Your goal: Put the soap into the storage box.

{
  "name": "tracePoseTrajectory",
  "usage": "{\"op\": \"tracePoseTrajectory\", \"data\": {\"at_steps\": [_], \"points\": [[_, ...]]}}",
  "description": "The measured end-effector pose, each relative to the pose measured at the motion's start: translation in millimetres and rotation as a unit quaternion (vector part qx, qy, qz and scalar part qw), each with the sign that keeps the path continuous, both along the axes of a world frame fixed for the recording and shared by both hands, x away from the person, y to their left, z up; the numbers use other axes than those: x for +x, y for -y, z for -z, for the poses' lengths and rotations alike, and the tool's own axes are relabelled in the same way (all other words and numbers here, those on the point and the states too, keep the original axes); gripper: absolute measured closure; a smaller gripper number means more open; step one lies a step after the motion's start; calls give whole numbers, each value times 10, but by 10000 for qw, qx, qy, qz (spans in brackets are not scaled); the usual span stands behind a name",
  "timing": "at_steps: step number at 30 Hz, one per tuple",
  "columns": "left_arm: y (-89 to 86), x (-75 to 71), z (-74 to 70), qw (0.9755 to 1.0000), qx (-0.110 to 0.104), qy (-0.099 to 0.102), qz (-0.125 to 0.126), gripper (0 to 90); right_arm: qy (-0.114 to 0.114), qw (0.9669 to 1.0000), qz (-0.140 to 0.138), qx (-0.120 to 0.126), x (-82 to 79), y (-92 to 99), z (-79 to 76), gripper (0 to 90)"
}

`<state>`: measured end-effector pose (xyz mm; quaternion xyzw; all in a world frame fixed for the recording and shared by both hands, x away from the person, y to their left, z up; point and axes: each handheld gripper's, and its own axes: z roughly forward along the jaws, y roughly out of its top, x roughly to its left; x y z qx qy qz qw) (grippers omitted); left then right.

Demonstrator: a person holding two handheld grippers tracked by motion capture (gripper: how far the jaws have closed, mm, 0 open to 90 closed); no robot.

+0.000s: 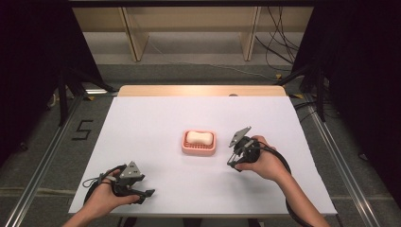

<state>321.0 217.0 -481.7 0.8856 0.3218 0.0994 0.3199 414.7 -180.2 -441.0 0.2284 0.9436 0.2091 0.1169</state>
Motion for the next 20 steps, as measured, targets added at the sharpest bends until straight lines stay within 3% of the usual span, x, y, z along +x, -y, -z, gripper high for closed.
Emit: {"op": "tracePoseTrajectory", "data": {"at_steps": [5, 6, 9, 10, 12, 13, 14, 15, 17, 20], "points": [[4, -1, 7, 10000, -16, -20, -15, 318, 77, 9997, 154, 191, -119, 65, 94, 324], [16, -9, 17, 9999, -105, -64, -91, 317, 111, 9995, 129, 250, -121, 71, 115, 324], [10, -6, 12, 9999, -66, -70, -46, 317, 210, 9992, 127, 324, -146, 105, 147, 324], [10, -5, 12, 9999, -72, -74, -45, 317, 184, 9989, 266, 328, -177, 108, 151, 325], [12, -1, 14, 9999, -115, -111, -52, 318, 231, 9989, 247, 320, -170, 123, 148, 324], [5, 9, 17, 10000, -57, 26, -44, 317, 246, 9987, 326, 311, -179, 142, 163, 324], [6, 10, 18, 10000, -62, 18, -44, 317, 275, 9987, 253, 342, -168, 153, 175, 324], [6, 10, 16, 10000, -62, 22, -42, 318, 204, 9986, 360, 341, -175, 154, 179, 324], [8, 11, 10, 9999, -73, -55, -55, 318, 276, 9982, 375, 382, -173, 163, 184, 324], [10, 2, 5, 9999, -119, 17, -27, 318, 246, 9982, 390, 375, -178, 169, 188, 324]]}}
